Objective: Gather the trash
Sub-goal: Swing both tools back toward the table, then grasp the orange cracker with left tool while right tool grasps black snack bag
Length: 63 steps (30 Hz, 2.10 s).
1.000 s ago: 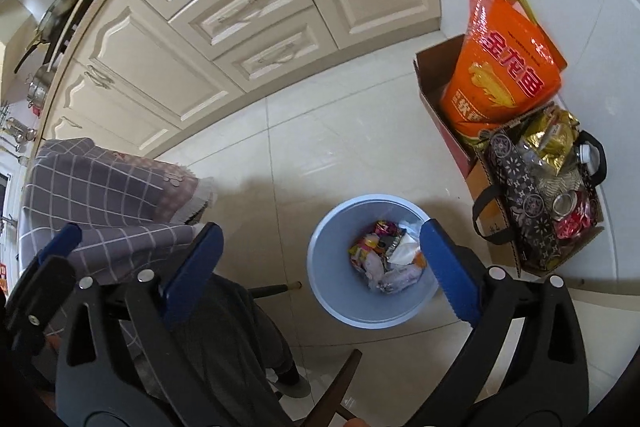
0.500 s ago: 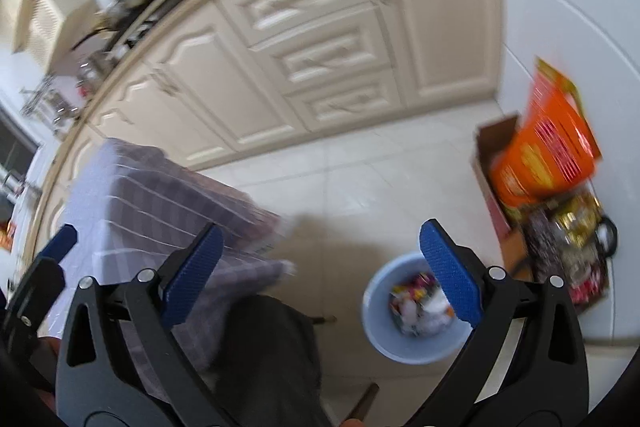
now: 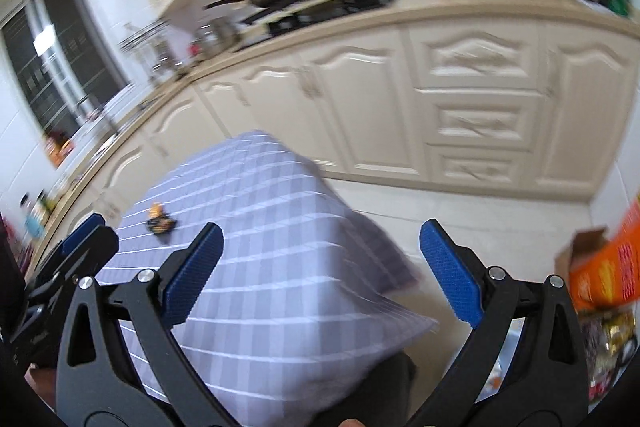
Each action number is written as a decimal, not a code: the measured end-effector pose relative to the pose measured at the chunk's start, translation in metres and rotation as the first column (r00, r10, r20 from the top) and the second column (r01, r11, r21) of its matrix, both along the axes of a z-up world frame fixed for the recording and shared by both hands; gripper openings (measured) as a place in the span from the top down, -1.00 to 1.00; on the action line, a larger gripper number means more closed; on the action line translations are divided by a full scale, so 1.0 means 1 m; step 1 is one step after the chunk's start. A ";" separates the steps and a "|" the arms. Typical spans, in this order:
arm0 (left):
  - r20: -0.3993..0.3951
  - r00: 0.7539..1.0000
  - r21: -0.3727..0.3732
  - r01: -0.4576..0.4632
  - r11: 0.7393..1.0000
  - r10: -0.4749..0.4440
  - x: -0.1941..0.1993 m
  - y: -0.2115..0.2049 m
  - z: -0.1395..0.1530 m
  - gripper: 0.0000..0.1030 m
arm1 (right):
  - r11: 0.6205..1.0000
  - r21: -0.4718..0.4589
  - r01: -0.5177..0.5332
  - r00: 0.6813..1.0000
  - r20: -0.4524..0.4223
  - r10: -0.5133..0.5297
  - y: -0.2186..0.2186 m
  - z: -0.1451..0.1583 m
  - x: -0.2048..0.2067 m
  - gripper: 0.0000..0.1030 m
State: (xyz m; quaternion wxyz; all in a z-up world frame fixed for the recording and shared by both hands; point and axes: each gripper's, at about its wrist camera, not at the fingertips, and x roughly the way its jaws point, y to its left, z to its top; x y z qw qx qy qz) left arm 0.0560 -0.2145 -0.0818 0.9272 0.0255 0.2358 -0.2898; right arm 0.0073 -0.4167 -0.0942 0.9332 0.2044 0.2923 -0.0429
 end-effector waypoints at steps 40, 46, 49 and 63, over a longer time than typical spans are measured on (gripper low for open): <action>-0.149 0.923 0.200 -0.325 0.924 0.356 0.181 0.185 -0.080 -0.89 | 0.852 -0.163 -0.498 0.854 -0.265 0.448 0.195 -0.090 0.235 0.45; -0.190 0.926 0.293 -0.263 0.919 0.325 0.223 0.150 -0.102 -0.89 | 0.890 -0.110 -0.443 0.886 -0.209 0.415 0.163 -0.083 0.228 0.45; -0.204 0.927 0.340 -0.235 0.911 0.315 0.238 0.134 -0.112 -0.88 | 0.910 -0.076 -0.408 0.904 -0.173 0.391 0.151 -0.078 0.226 0.45; -0.270 0.942 0.220 -0.140 0.965 0.198 0.202 0.122 -0.107 0.33 | 0.928 -0.068 -0.367 0.928 -0.099 0.360 0.133 -0.049 0.183 0.45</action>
